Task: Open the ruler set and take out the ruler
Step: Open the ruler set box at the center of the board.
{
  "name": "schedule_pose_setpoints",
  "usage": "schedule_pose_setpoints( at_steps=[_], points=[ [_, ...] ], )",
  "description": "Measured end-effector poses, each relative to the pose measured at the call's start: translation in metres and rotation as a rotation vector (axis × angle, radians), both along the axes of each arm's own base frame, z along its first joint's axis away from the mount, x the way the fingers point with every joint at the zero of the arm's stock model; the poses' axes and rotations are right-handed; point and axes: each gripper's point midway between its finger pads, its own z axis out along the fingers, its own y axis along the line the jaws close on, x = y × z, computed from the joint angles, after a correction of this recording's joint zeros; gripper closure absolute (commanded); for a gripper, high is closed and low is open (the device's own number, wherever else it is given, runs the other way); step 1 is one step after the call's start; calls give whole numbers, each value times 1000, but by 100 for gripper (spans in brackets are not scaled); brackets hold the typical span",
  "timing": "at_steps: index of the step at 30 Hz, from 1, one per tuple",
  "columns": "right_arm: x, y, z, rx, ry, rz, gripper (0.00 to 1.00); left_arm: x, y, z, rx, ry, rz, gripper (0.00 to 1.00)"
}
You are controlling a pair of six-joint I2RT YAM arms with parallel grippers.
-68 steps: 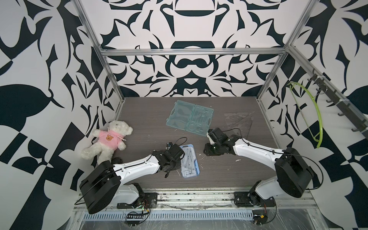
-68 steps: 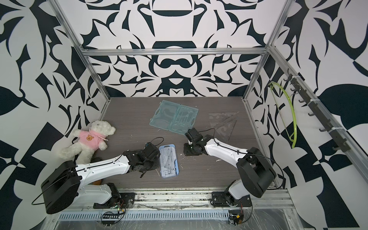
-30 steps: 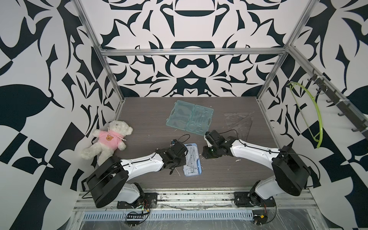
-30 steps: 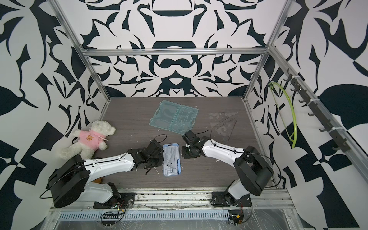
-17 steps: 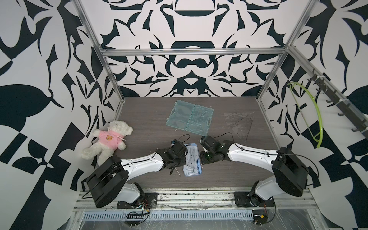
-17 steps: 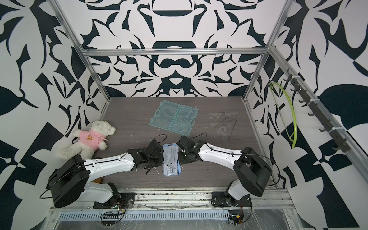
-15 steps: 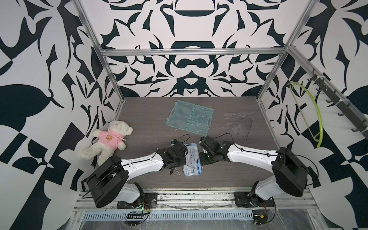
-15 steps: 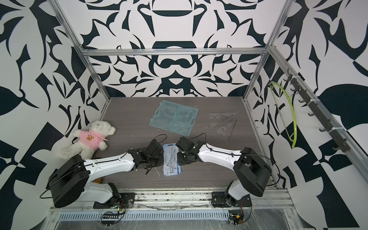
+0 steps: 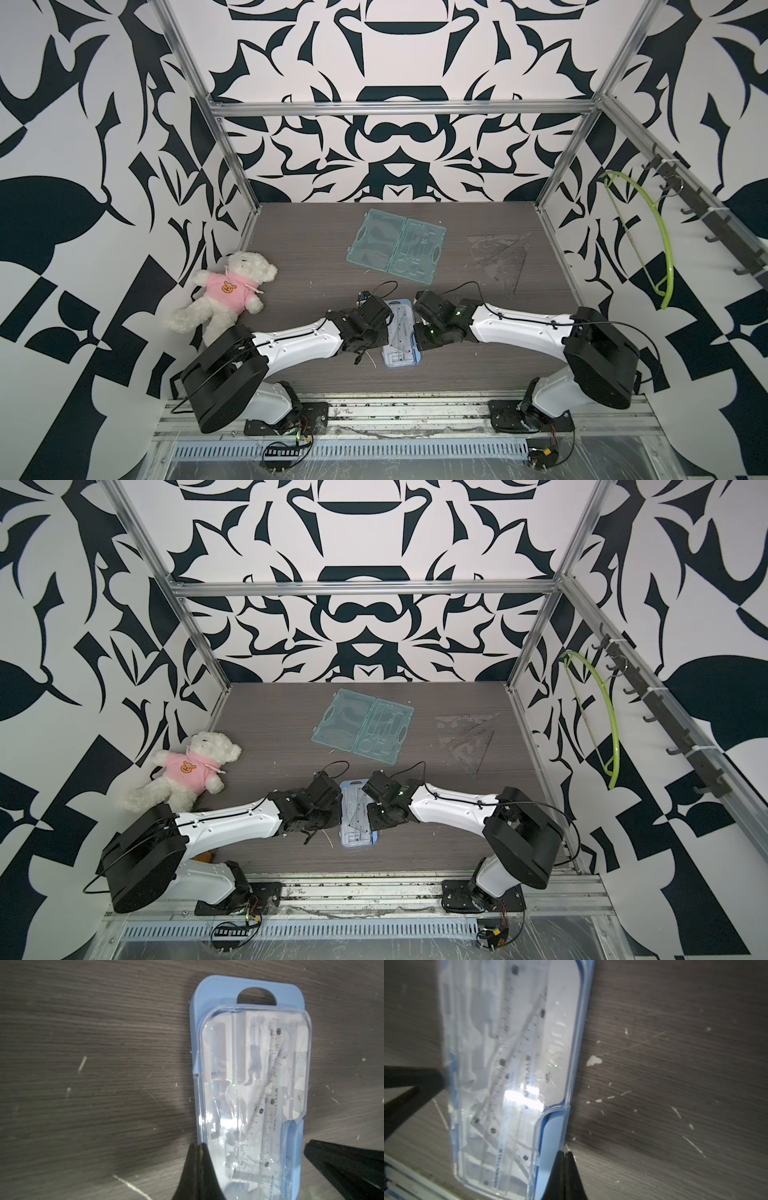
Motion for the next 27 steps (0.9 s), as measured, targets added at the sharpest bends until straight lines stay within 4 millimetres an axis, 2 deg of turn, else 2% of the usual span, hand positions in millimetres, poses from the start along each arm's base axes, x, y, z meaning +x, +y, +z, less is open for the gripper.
schedule_pose_setpoints(
  at_steps=[3, 10, 19, 27],
  points=[
    [-4, -5, -13, -31, 26, -2, 100, 0, 0, 0, 0, 0, -1, 100],
    [-1, -4, -11, -25, 9, -5, 100, 0, -1, 0, 1, 0, -2, 100],
    [4, -5, 17, 21, -57, -14, 100, 0, -2, 0, 2, 1, -3, 100],
    [-1, -6, 19, 13, -57, -4, 100, 1, -3, 0, 3, 2, -3, 100]
  ],
)
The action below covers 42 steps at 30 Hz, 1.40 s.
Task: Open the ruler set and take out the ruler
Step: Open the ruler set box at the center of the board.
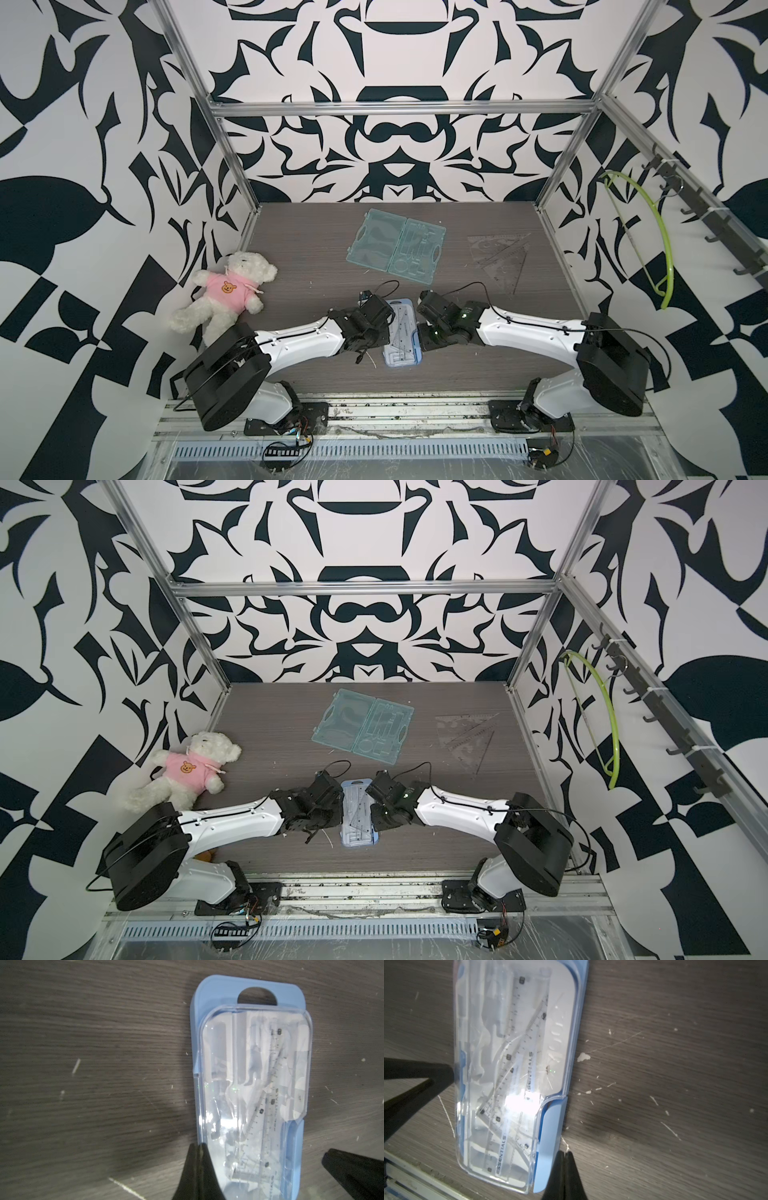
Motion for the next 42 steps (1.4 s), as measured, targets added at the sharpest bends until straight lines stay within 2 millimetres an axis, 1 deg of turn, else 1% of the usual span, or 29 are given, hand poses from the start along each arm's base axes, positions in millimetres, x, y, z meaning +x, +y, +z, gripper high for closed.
schedule_pose_setpoints(
  at_steps=[13, 15, 19, 22, 27, 42],
  points=[
    [-6, 4, -1, -2, 2, 19, 100, 0, -1, 0, 1, -1, -3, 100],
    [-6, 4, -3, -4, 6, 19, 100, 0, -1, 0, 2, 0, -4, 100],
    [-6, 6, -15, -23, 27, 20, 100, 0, -3, 0, 3, 1, -5, 100],
    [-2, 9, -14, -9, 16, 15, 100, 0, -3, 0, 4, 1, -5, 100],
    [6, 22, -12, 25, -4, 13, 100, 0, -2, 0, 7, 0, -4, 100],
    [8, 22, -11, 31, -13, 0, 100, 0, -1, 0, 9, -3, -2, 100]
  ],
)
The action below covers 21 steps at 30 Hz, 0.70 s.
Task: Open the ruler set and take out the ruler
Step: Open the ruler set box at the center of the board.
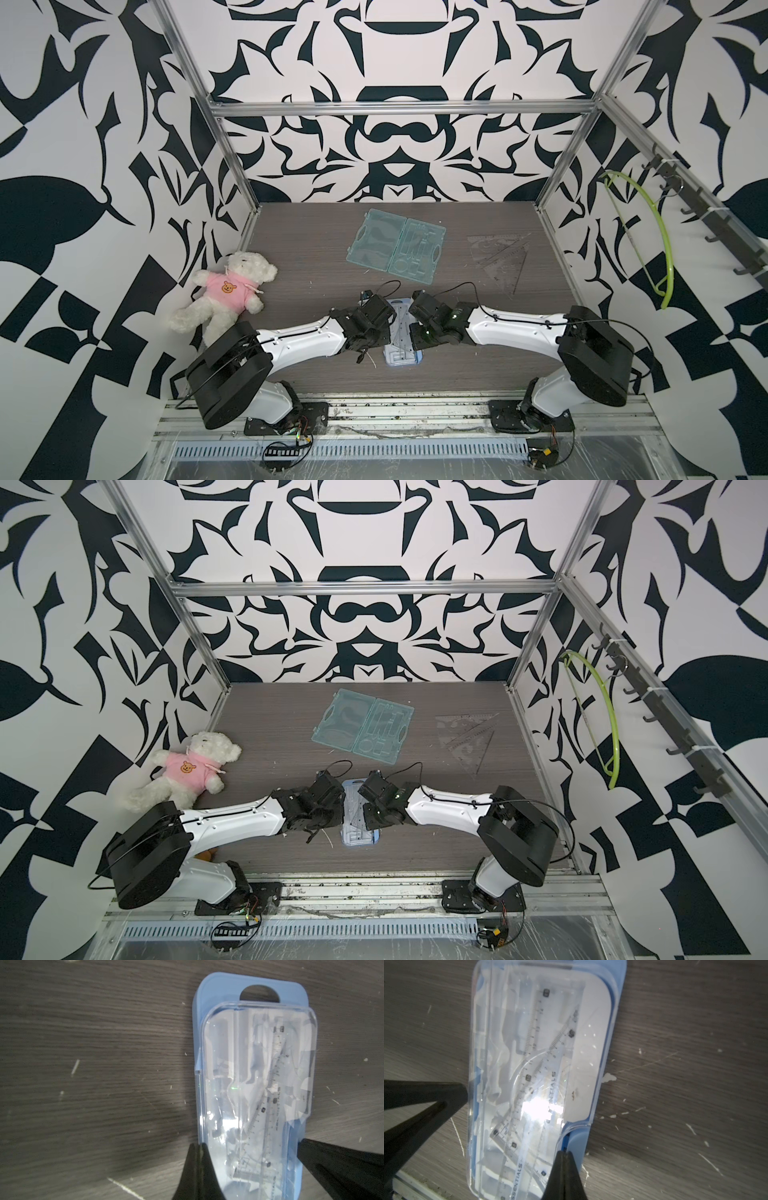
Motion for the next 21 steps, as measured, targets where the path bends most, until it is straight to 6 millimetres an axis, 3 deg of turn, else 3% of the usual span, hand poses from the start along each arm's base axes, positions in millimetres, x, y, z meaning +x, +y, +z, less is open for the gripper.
schedule_pose_setpoints(
  at_steps=[6, 14, 17, 21],
  points=[
    [-2, -6, 9, 7, -20, -2, 96, 0, 0, 0, 0, 1, 1, 100],
    [15, -9, 62, 129, -144, -35, 81, -1, 1, 0, 2, 3, 1, 100],
    [28, -17, 62, 166, -141, -82, 73, -2, 1, 0, 3, 3, 0, 100],
    [39, -31, 47, 189, -92, -134, 69, -2, 2, 0, 6, 6, 0, 100]
  ],
)
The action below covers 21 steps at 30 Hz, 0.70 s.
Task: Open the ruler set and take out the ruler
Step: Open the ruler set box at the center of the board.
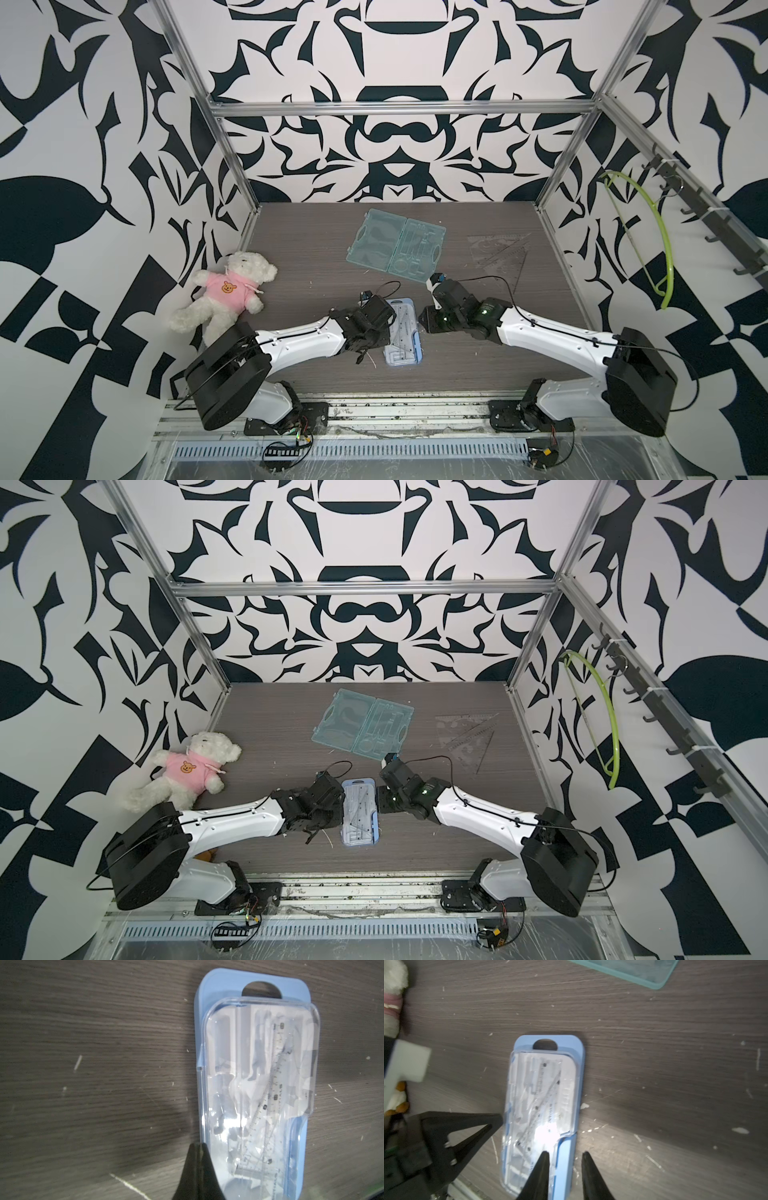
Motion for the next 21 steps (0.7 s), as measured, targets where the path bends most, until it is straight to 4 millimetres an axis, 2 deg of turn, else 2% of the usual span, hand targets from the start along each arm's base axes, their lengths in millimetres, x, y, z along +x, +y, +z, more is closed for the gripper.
schedule_pose_setpoints(
  at_steps=[3, 11, 21],
  points=[
    [2, -4, -11, 9, 40, -12, 69, 0, 1, 0, 3, 2, 0, 100],
    [6, 12, -16, 104, 78, 7, 59, -1, 1, -1, 7, 4, -1, 100],
    [6, 15, -42, 142, 144, 0, 54, -2, 1, -2, 11, 4, -5, 100]
  ],
)
